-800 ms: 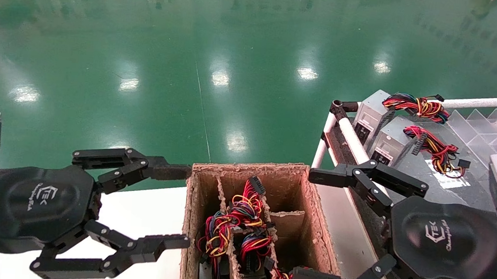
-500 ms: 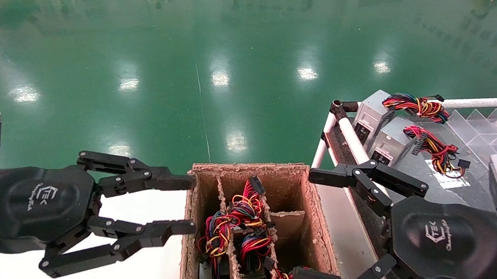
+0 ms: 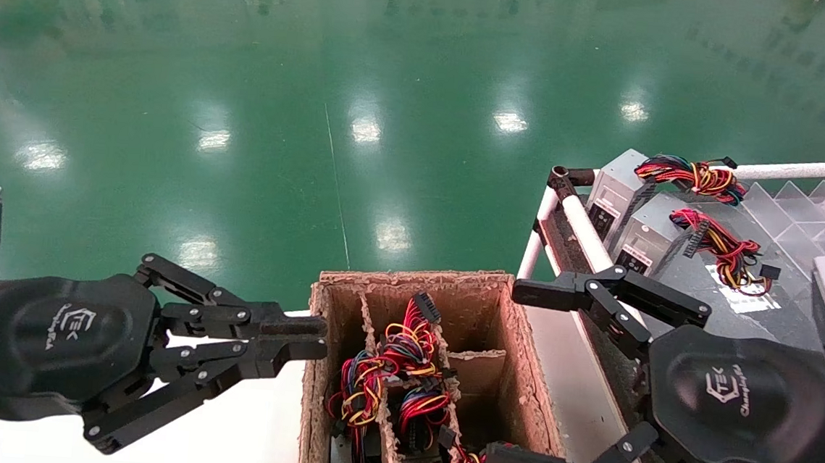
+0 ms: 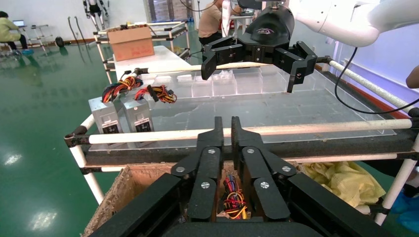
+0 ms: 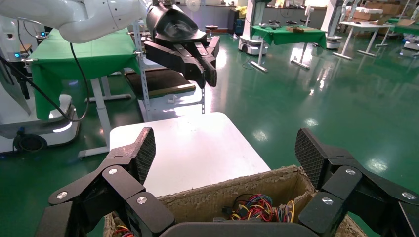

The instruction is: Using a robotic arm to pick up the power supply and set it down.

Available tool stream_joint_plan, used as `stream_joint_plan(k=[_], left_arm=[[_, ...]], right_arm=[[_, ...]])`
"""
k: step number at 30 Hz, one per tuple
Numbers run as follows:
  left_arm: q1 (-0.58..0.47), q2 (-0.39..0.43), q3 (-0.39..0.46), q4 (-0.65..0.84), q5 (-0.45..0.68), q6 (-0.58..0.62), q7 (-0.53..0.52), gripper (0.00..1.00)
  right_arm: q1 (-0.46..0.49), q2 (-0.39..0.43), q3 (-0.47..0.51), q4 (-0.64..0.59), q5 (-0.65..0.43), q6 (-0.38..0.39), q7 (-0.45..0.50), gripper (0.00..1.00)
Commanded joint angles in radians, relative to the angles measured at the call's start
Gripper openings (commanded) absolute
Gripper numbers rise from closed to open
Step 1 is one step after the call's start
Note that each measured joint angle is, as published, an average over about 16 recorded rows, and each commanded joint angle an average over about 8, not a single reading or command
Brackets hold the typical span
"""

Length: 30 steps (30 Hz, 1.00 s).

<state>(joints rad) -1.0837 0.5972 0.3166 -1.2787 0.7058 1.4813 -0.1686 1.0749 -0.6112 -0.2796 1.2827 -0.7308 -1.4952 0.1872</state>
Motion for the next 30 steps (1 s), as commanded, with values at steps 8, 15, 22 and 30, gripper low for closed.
stream_joint_plan(k=[8, 15, 22, 30], left_arm=[[0.000, 0.000, 0.000, 0.000, 0.000, 0.000, 0.000, 0.63], [0.000, 0.000, 0.000, 0.000, 0.000, 0.000, 0.000, 1.00], [0.000, 0.000, 0.000, 0.000, 0.000, 0.000, 0.000, 1.00], [0.000, 0.000, 0.000, 0.000, 0.000, 0.000, 0.000, 1.00]], right_arm=[[0.000, 0.000, 0.000, 0.000, 0.000, 0.000, 0.000, 1.00], [0.000, 0.000, 0.000, 0.000, 0.000, 0.000, 0.000, 1.00], [0.000, 0.000, 0.000, 0.000, 0.000, 0.000, 0.000, 1.00], [0.002, 0.008, -0.009, -0.023, -0.027, 0.015, 0.012, 1.00]])
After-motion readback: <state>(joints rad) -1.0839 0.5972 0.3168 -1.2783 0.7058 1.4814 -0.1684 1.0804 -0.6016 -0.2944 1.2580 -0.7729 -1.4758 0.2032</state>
